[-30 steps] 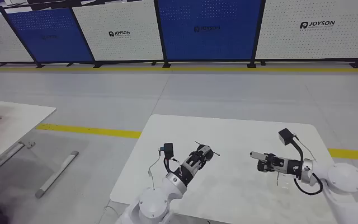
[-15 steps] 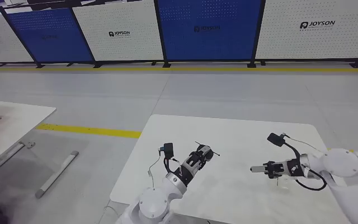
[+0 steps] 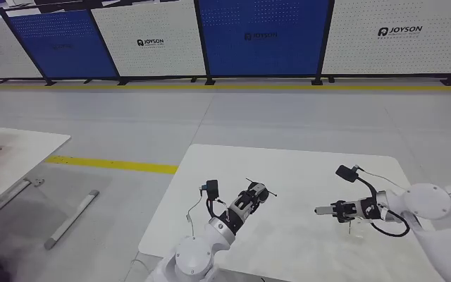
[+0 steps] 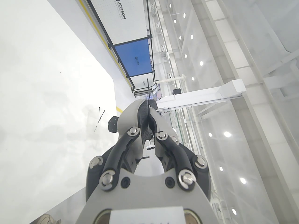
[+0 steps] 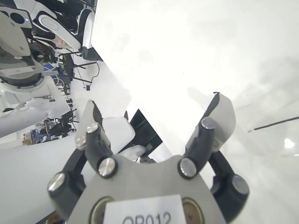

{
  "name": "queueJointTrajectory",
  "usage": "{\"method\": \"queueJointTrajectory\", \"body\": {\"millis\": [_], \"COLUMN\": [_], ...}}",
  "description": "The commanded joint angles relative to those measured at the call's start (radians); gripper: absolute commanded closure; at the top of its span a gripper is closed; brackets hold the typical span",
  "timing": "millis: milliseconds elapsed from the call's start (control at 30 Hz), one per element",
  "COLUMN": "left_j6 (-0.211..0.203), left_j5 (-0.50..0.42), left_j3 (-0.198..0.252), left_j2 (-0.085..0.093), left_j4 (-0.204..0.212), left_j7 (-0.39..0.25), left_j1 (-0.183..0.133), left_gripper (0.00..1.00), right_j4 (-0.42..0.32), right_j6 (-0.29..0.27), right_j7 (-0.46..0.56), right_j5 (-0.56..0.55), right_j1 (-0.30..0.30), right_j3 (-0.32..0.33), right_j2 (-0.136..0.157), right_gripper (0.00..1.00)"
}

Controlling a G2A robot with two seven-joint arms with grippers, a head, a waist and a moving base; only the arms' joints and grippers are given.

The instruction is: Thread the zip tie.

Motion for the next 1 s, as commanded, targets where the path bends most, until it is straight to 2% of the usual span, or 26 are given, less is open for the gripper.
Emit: {"method": "queueJointTrajectory", "body": {"millis": [0,167,233,300,333,667,700,733,833,967], "left_j6": [0.000,0.000,0.000,0.000,0.000,0.000,0.000,0.000,0.000,0.000], "left_j5": [0.000,0.000,0.000,0.000,0.000,0.000,0.000,0.000,0.000,0.000], "left_j3": [0.000,0.000,0.000,0.000,0.000,0.000,0.000,0.000,0.000,0.000], "left_j2": [0.000,0.000,0.000,0.000,0.000,0.000,0.000,0.000,0.000,0.000], "left_j4": [0.000,0.000,0.000,0.000,0.000,0.000,0.000,0.000,0.000,0.000], "left_j7": [0.000,0.000,0.000,0.000,0.000,0.000,0.000,0.000,0.000,0.000], "left_j1": [0.000,0.000,0.000,0.000,0.000,0.000,0.000,0.000,0.000,0.000], "left_gripper": [1.00,1.00,1.00,1.00,1.00,1.00,1.00,1.00,1.00,1.00], "right_j4": [0.003,-0.015,-0.018,-0.020,-0.019,-0.022,-0.024,-0.031,-0.056,-0.093], "right_j6": [-0.002,-0.012,0.005,0.041,0.046,0.047,0.067,0.114,0.208,0.294], "right_j7": [0.003,0.014,0.014,0.014,0.014,0.004,-0.011,-0.031,-0.029,0.014], "right_j5": [-0.014,-0.015,-0.023,-0.037,-0.035,-0.042,-0.059,-0.086,-0.135,-0.231], "right_j1": [-0.007,-0.053,-0.053,-0.031,-0.025,-0.030,-0.034,-0.033,-0.028,-0.011], "right_j3": [0.027,0.112,0.104,0.048,0.041,0.038,0.037,0.039,0.045,0.025], "right_j2": [0.009,0.044,0.056,0.065,0.066,0.065,0.066,0.067,0.073,0.080], "right_gripper": [0.00,0.00,0.00,0.00,0.00,0.00,0.00,0.00,0.00,0.00]}}
